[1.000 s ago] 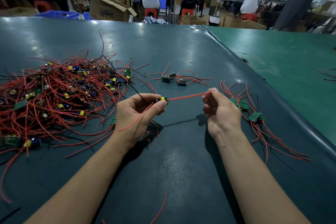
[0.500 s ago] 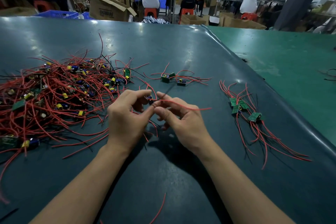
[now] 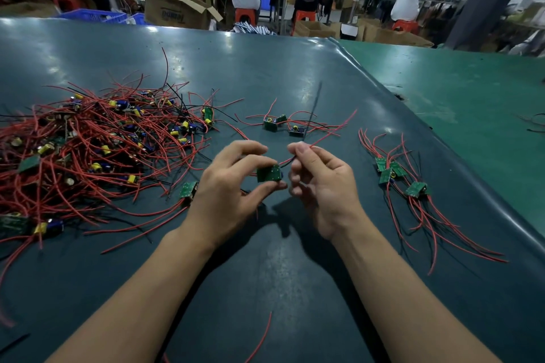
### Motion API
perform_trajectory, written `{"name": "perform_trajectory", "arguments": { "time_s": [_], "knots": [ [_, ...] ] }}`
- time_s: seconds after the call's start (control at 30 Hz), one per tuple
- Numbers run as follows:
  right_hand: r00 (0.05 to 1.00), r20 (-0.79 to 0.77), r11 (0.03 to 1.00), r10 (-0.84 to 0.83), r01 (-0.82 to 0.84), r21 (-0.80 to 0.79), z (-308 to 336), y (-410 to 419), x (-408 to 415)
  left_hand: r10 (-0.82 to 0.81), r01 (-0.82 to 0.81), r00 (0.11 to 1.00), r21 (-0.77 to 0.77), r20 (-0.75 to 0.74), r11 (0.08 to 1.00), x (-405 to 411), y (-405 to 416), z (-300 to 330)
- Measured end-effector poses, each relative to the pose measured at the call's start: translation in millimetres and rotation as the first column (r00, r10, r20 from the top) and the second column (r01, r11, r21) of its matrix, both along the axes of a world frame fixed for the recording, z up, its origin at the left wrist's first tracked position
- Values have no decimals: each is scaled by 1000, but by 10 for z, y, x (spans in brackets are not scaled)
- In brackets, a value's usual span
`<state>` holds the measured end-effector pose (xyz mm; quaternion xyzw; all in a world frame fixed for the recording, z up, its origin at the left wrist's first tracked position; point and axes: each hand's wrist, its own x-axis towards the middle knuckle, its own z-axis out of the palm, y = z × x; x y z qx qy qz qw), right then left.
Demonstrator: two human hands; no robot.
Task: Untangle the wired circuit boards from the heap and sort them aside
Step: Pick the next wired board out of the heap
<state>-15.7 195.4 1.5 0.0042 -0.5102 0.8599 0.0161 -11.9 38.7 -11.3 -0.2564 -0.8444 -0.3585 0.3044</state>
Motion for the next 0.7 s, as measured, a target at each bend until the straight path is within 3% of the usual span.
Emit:
{"name": "perform_trajectory", "arguments": {
  "time_s": [0.07, 0.2, 0.47, 0.7],
  "knots": [
    [997, 64, 999, 40, -38, -27, -4, 10, -15, -38, 38, 999, 5, -3, 999, 11, 5, 13],
    [988, 137, 977, 69, -95, 190, -76, -23, 0, -15, 15, 1000, -17, 18, 1000, 0, -35, 6],
    [989, 139, 980, 42, -68, 188, -84, 25, -28, -44, 45, 999, -44, 16, 998, -12, -50, -4],
    [956, 95, 959, -278, 270, 85, -28, 120, -106, 3, -3, 1000, -21, 16, 1000, -17, -28, 1]
  ]
}}
